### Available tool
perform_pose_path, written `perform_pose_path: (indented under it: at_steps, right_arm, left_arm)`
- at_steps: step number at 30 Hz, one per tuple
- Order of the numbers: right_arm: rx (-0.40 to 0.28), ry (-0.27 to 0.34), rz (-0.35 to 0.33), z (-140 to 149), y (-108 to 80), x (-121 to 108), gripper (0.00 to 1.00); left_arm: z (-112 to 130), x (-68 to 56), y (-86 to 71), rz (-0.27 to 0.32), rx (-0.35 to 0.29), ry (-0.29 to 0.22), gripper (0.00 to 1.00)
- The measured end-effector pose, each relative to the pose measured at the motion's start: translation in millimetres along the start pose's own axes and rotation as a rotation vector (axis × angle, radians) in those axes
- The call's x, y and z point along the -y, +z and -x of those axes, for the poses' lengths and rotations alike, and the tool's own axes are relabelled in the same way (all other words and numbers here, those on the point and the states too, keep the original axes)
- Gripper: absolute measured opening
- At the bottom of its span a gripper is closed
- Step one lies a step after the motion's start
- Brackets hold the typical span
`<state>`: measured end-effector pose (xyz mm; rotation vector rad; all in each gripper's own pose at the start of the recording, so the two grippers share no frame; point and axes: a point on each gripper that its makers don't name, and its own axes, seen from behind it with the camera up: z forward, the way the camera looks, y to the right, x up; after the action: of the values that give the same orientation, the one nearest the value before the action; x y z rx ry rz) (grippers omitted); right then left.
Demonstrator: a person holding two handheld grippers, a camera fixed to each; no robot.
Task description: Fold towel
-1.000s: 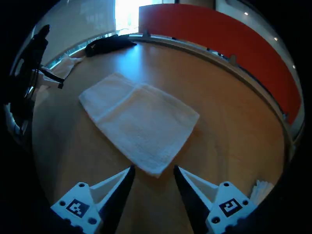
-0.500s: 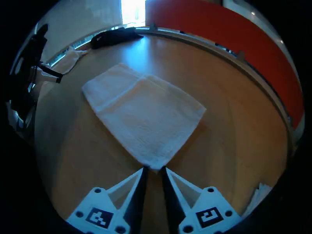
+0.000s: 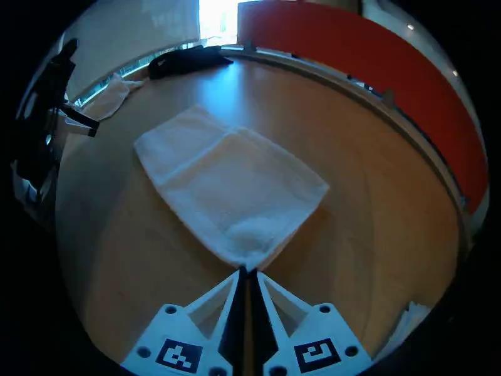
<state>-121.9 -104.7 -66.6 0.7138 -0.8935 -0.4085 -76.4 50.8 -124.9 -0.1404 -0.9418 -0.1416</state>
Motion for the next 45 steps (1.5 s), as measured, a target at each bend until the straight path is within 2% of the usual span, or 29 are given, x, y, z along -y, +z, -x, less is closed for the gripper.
perform_pose_path:
  at_steps: [6, 14, 26, 38, 45]
  right_arm:
    - [-0.031, -0.042, 0.015, -26.4, -9.5, -0.4, 0.04]
    - [-0.084, -0.133, 0.022, -78.3, -19.0, 6.5, 0.04]
    - [-0.157, -0.266, 0.003, -155.2, -14.6, 27.6, 0.04]
    - [-0.161, -0.337, -0.029, -181.2, -5.5, 45.2, 0.04]
    - [-0.146, -0.425, -0.058, -194.9, 6.2, 59.1, 0.04]
  left_arm:
    - [0.3, 5.3, -3.0, -0.009, -0.008, -0.011, 0.88]
    - [3.4, 12.7, -7.4, -0.025, -0.017, -0.022, 0.88]
    - [4.4, 17.9, -12.2, -0.024, -0.04, -0.079, 0.88]
    - [3.9, 23.2, -15.5, -0.02, -0.052, -0.109, 0.88]
    - [4.2, 27.0, -21.7, -0.021, -0.067, -0.139, 0.88]
